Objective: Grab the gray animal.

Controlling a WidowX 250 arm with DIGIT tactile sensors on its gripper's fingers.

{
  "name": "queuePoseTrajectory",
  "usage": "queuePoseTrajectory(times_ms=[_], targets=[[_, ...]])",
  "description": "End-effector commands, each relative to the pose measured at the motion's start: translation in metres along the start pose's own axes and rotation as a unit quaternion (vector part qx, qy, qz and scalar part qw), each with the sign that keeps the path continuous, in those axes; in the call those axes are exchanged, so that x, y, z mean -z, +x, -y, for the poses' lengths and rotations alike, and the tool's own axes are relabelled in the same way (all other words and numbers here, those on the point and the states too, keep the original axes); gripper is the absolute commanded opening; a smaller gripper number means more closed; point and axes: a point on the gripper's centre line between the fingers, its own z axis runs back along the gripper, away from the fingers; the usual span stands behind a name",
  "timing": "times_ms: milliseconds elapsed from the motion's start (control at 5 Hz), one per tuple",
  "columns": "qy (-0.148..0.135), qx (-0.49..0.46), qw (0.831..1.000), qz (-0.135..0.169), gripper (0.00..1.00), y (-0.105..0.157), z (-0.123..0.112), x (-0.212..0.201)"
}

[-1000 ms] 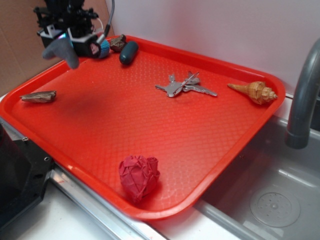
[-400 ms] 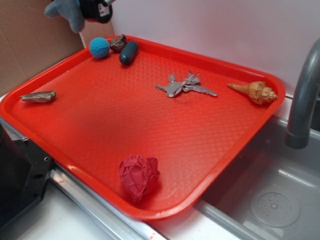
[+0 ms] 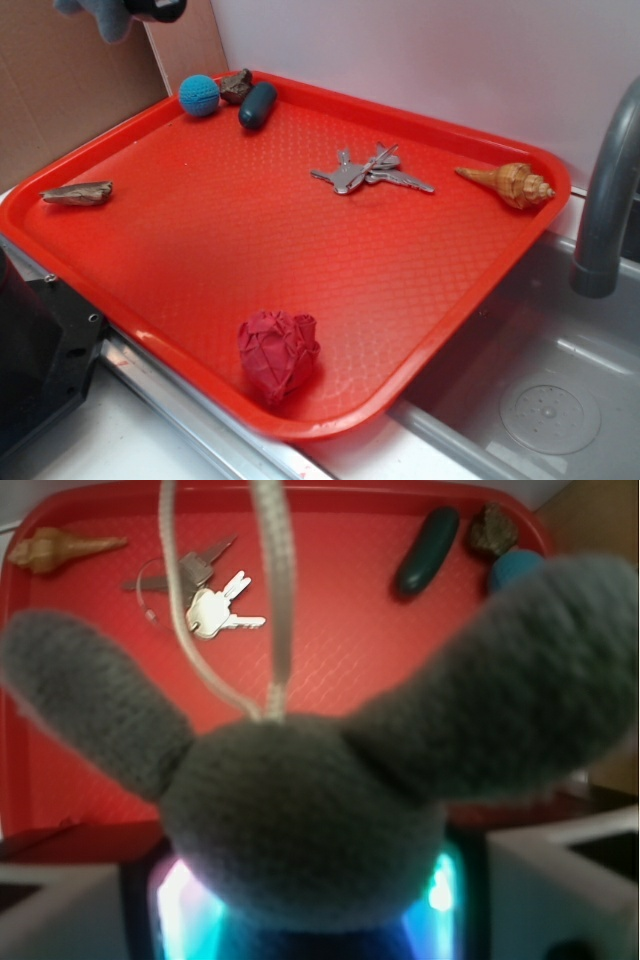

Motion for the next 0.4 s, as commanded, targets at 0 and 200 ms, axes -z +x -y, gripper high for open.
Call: queuePoseTrajectory(times_ms=[0, 200], targets=[[0.016, -0.009, 1.0, 0.023, 0.0, 0.0131, -0.0129, -0.0058], [0.019, -0.011, 1.0, 0.022, 0.0, 0.0127, -0.0109, -0.0003]])
